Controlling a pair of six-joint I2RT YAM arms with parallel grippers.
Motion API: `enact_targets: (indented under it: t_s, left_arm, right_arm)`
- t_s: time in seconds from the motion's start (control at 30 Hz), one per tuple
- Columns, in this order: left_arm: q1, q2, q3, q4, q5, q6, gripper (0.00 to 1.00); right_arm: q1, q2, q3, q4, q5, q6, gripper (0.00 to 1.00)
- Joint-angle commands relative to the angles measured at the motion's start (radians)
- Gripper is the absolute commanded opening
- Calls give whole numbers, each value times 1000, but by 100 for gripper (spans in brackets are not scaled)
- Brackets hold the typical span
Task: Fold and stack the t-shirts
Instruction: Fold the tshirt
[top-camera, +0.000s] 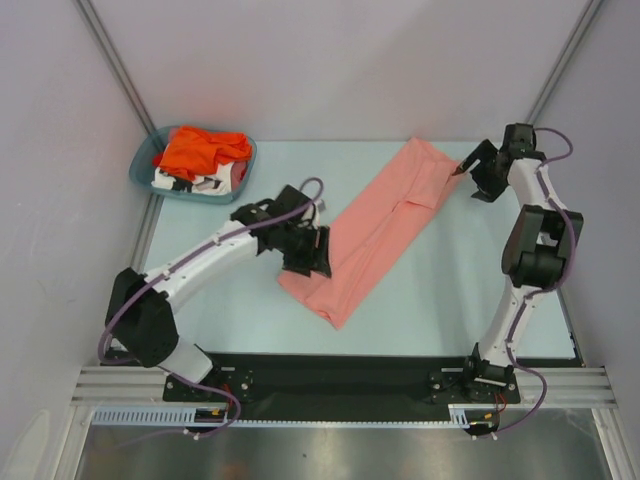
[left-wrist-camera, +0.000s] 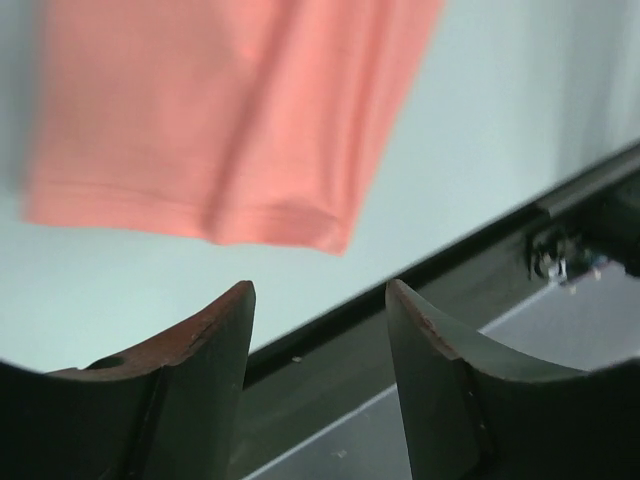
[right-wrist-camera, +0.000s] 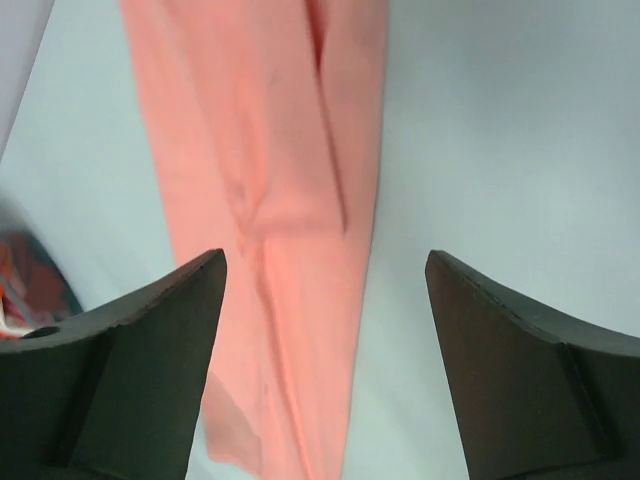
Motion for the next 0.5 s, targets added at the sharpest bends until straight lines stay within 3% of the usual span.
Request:
enact_targets:
  t_s: [0.0,0.13,0.17,0.23,0.27,0.33,0.37,0.43,0.47]
  left_arm:
    - [171,-45,-59,-18,-33,136,60]
    - [317,-40,-99,63,-22,132,60]
    - [329,-31,-102,81,-36,123,61]
    - [357,-25,-110,97,-59,96,60]
    - [365,-24,-111,107,-62,89,60]
    - [391,-31,-128,127,-39,76,58]
    - [397,-36,-133,141,-39,75,58]
    - [415,-45,-150,150,-42,72,57]
    - [420,-42,-154,158,-38,72,57]
  right_arm:
    - [63,-307,-233,-72,8,-2,86]
    - [199,-578,-588,36,-111,92,84]
    - [313,-620,-647,81,-128,160,80]
    - [406,-732,-828,170,-194,240,77]
    - [523,-764,-883,297,-196,285,66]
    - [642,-821,-1042,474,-191,421,56]
    - [722,-815,-1081,628,-197,457,46]
    - [794,-747,-1118,742,-202,520,38]
    - [823,-719,-1112,811,-196,526,29]
